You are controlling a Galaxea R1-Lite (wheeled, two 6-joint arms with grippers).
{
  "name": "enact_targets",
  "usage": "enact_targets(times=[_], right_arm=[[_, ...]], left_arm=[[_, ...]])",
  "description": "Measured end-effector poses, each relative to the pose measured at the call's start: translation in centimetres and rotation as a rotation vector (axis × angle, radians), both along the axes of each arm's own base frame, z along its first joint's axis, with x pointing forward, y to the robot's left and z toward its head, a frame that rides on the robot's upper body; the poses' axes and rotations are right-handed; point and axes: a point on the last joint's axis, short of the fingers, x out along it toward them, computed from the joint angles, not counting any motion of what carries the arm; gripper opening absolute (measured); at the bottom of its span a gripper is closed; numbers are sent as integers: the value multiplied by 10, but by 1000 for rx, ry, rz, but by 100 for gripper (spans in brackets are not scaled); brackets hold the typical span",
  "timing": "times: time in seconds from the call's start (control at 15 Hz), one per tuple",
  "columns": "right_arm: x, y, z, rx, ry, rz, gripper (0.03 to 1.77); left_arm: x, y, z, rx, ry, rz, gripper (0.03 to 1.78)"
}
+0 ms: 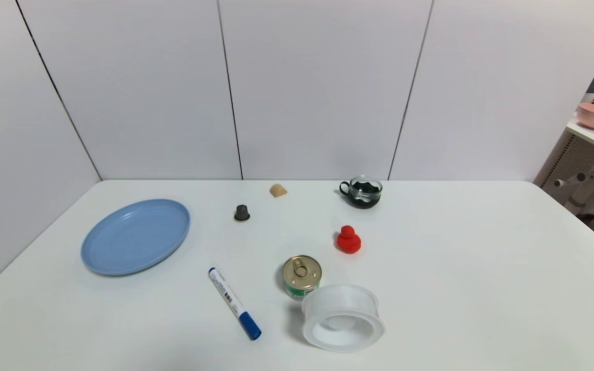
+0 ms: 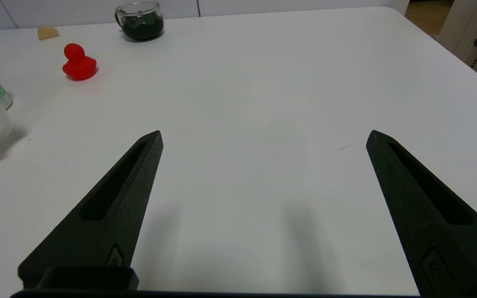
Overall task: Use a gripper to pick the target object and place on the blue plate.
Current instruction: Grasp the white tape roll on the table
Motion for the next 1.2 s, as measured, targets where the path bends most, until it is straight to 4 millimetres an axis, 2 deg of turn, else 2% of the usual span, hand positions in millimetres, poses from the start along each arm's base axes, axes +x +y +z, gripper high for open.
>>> enact_targets(times=[0.2, 0.33, 0.6, 0.73, 0.93, 1.2], right_arm=[[0, 0, 0, 0, 0, 0, 170], [0, 0, 0, 0, 0, 0, 170], [0, 0, 0, 0, 0, 0, 170], [0, 0, 0, 0, 0, 0, 170], [0, 0, 0, 0, 0, 0, 170], [0, 0, 0, -1, 0, 0, 170]], left_arm=[[5, 0, 36, -2, 8, -4, 169], [14, 0, 73, -2, 8, -15, 169], [48, -3, 154, 17, -13, -92, 169], [69, -8, 185, 42, -16, -162, 169], [110, -23, 210, 79, 0, -259, 169], [164, -53, 212, 129, 20, -441, 169]])
